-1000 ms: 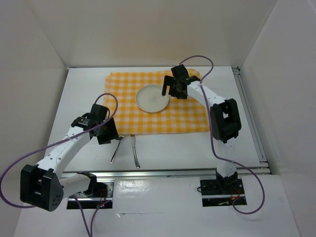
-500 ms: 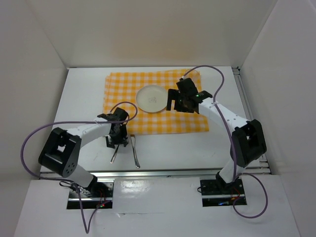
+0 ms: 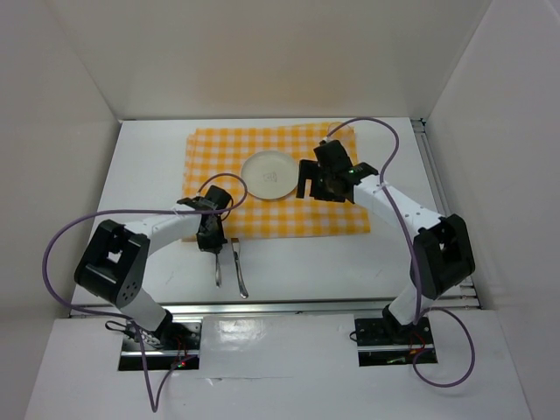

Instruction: Set the dinner table for one person

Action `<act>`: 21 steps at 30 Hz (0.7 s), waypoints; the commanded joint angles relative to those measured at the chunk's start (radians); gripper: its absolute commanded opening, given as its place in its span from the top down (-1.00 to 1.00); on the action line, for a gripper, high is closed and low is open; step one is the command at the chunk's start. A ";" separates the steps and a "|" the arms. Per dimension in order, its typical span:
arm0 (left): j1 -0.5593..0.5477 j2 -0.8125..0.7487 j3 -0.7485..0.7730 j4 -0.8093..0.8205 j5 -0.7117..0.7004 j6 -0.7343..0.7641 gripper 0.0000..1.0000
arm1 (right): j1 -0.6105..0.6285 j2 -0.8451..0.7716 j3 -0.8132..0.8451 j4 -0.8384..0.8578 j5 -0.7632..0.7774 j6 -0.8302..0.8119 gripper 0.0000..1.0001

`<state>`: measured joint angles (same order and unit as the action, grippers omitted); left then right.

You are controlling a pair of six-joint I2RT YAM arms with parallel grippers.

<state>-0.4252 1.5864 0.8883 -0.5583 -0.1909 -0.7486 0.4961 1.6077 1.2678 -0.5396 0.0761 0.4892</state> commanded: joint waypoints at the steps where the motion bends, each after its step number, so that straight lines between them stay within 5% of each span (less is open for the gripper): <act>1: -0.012 -0.015 -0.017 -0.024 -0.001 -0.021 1.00 | 0.009 -0.054 -0.004 0.007 0.030 0.006 -0.89; 14: -0.173 -0.288 0.102 -0.380 0.223 -0.035 1.00 | 0.009 -0.083 -0.024 -0.011 0.030 -0.012 -0.89; 21: -0.069 -0.186 0.374 -0.352 0.056 0.078 1.00 | 0.018 -0.124 -0.077 -0.020 0.021 -0.012 -0.89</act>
<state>-0.5541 1.3296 1.1564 -0.9264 -0.0372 -0.7353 0.4980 1.5425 1.2053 -0.5556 0.0933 0.4843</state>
